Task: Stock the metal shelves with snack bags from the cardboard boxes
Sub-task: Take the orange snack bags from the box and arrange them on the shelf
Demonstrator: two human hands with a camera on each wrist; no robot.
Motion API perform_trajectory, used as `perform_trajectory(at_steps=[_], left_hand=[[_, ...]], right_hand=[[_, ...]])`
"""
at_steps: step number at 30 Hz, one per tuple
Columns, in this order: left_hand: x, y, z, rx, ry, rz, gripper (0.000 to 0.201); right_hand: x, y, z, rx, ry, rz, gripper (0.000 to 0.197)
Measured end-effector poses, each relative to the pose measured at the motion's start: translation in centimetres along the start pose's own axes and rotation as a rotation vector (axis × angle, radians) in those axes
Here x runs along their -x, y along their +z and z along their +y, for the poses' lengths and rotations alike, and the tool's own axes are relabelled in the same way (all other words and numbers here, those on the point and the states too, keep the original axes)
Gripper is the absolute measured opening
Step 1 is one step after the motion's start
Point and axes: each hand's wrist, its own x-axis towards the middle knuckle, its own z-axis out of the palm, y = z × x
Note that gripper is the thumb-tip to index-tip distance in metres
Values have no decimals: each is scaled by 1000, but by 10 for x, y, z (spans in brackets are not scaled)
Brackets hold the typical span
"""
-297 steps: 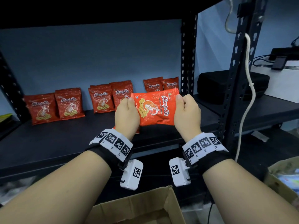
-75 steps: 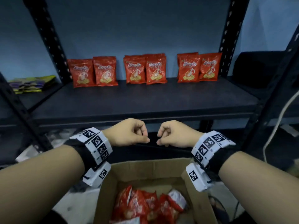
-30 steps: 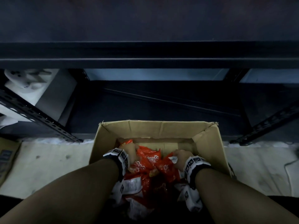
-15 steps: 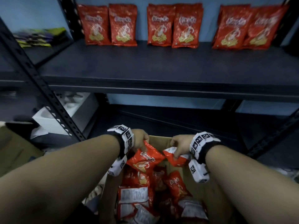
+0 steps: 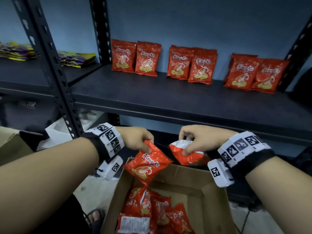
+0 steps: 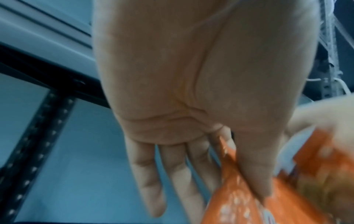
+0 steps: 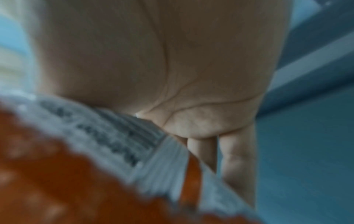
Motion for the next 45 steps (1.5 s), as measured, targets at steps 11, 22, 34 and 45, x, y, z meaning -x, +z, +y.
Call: perform_trajectory(at_steps=[11,22,34,45], left_hand=[[8,-8,-11,133,10,77,8],[-1,-5,-2,168,52,226,8],[-1,-10,12,267,107,239,8],[16,-22,35,593,226,380,13]], right_hand=[[36,-72,-34,-91,-252,695,35],[-11,-63,36,117,1,896,51],[-22,-51,25,352,147,613,71],[-5,-50,-15,7,-303,909,35]])
